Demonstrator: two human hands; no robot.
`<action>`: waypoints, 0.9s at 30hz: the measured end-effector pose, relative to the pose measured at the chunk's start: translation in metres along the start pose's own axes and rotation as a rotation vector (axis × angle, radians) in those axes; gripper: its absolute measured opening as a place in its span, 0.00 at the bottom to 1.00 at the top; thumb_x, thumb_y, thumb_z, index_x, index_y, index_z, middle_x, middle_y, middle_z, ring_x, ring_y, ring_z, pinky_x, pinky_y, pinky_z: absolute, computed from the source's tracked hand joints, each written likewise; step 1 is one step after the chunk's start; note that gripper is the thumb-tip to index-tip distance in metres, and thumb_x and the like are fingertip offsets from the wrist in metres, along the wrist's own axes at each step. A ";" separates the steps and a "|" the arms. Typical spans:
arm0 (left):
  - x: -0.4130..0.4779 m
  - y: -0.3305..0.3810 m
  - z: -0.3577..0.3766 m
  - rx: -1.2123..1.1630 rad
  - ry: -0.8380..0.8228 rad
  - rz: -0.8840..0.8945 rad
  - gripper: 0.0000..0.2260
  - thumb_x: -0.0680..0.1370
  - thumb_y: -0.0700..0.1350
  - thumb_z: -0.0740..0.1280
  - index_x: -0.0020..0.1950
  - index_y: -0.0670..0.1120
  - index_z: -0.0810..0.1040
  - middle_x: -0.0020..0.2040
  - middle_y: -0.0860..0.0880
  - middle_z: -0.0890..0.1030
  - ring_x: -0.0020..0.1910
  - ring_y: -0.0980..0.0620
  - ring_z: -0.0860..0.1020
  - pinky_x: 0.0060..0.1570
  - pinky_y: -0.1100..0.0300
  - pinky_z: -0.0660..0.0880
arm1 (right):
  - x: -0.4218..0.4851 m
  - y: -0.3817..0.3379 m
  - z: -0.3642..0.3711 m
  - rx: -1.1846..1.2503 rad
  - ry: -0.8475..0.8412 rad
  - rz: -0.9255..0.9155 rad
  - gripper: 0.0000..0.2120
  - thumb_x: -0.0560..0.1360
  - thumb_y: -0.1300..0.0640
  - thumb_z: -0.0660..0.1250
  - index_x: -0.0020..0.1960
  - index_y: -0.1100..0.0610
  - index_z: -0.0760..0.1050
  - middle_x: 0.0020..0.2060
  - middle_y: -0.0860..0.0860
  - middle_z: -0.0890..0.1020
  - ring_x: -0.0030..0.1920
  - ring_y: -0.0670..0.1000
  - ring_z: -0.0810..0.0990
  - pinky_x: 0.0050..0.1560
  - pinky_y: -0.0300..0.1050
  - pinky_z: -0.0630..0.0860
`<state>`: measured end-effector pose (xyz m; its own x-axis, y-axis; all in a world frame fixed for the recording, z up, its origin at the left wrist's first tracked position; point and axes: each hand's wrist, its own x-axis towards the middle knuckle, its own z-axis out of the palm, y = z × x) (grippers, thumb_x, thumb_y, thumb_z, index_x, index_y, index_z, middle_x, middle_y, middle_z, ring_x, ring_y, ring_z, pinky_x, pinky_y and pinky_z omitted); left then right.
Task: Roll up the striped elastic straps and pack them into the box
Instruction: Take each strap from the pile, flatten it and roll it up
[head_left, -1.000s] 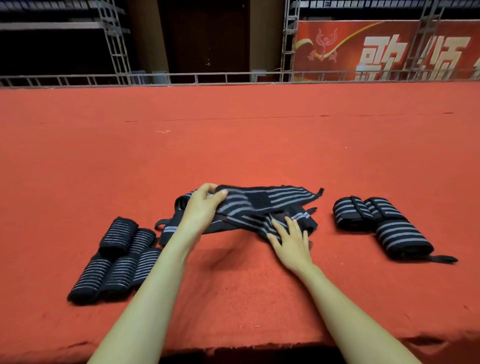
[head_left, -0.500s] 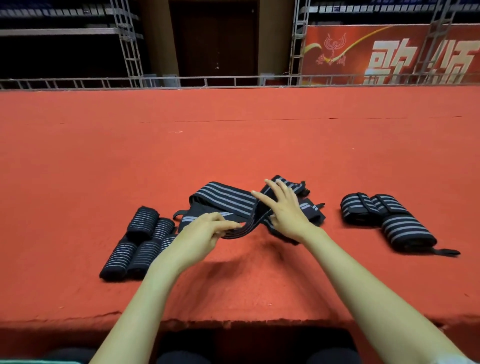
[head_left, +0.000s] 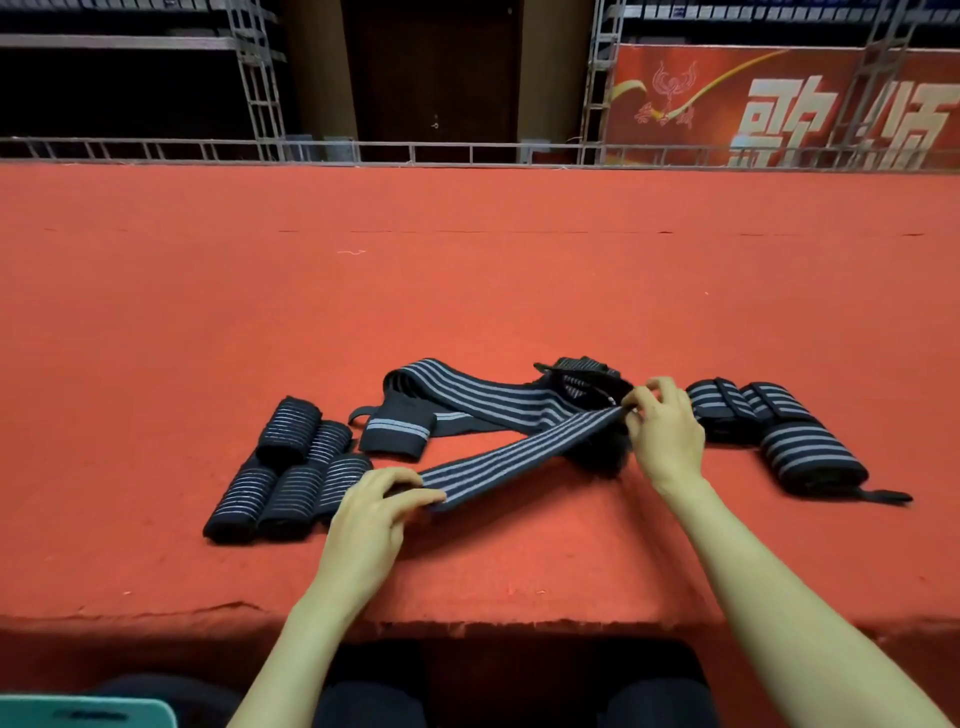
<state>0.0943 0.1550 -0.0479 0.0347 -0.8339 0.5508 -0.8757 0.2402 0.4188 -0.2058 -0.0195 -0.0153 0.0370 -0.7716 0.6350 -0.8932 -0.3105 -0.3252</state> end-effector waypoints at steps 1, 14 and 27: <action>-0.006 -0.003 0.003 -0.002 -0.017 -0.012 0.21 0.66 0.34 0.65 0.49 0.56 0.83 0.50 0.56 0.79 0.51 0.57 0.73 0.53 0.59 0.71 | -0.010 0.005 -0.003 0.014 0.047 -0.021 0.05 0.67 0.65 0.70 0.44 0.60 0.79 0.46 0.56 0.77 0.47 0.61 0.75 0.35 0.52 0.75; -0.051 -0.015 0.013 0.071 -0.015 0.000 0.21 0.60 0.29 0.65 0.43 0.50 0.85 0.53 0.50 0.80 0.58 0.51 0.74 0.61 0.64 0.65 | -0.149 0.032 -0.043 0.058 -0.104 0.019 0.08 0.62 0.58 0.73 0.36 0.57 0.73 0.52 0.55 0.77 0.57 0.58 0.72 0.55 0.51 0.65; -0.078 -0.031 -0.001 0.228 0.002 -0.092 0.24 0.62 0.35 0.55 0.46 0.52 0.84 0.56 0.52 0.81 0.64 0.52 0.68 0.67 0.39 0.58 | -0.178 0.012 -0.057 0.047 -0.215 0.390 0.29 0.75 0.50 0.67 0.68 0.67 0.68 0.63 0.64 0.71 0.63 0.65 0.69 0.64 0.59 0.65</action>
<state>0.1193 0.2131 -0.1030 0.1199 -0.8457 0.5199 -0.9548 0.0452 0.2938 -0.2482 0.1458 -0.0927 -0.2019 -0.9324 0.2998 -0.8376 0.0057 -0.5462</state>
